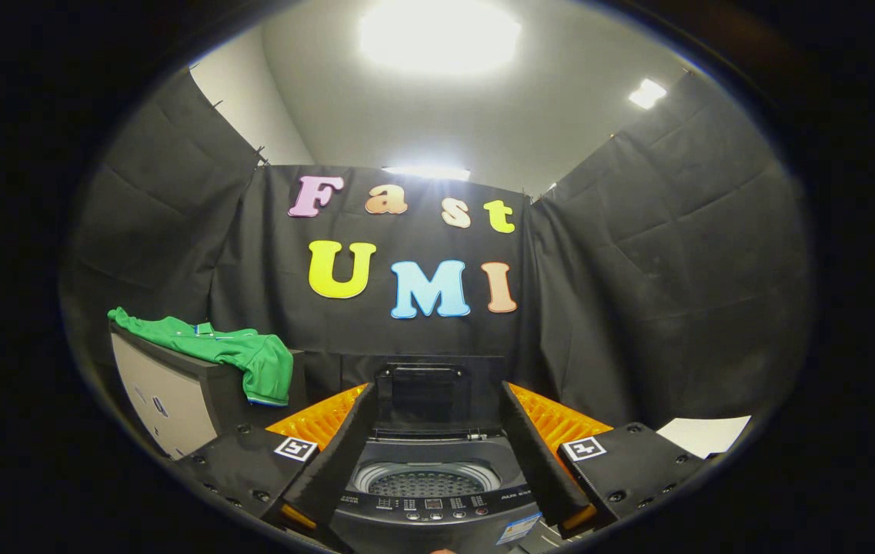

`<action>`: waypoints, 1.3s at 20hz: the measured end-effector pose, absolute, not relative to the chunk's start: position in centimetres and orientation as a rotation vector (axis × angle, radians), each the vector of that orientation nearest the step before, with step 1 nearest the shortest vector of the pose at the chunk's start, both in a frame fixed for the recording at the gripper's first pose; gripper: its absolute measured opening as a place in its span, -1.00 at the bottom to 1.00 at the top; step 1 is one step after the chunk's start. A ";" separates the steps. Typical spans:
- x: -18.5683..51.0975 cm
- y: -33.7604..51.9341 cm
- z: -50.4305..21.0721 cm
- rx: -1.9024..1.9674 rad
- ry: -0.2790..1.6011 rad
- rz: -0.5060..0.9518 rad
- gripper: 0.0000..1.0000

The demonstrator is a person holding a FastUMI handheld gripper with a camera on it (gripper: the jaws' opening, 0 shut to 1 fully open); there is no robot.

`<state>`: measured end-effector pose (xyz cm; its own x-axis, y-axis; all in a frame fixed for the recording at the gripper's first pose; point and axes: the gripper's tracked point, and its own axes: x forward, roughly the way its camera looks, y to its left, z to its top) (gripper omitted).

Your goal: Put the clothes into the washing machine and then close the washing machine lid.

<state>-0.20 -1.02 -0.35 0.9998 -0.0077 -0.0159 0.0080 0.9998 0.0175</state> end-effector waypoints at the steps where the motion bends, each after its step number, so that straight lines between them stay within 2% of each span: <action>1: -0.2 -1.0 -0.4 0.021 0.019 -0.006 0.98; 15: 0.2 0.3 1.1 0.029 0.006 0.024 0.98; 26: 3.4 6.8 5.9 0.063 0.029 0.188 0.99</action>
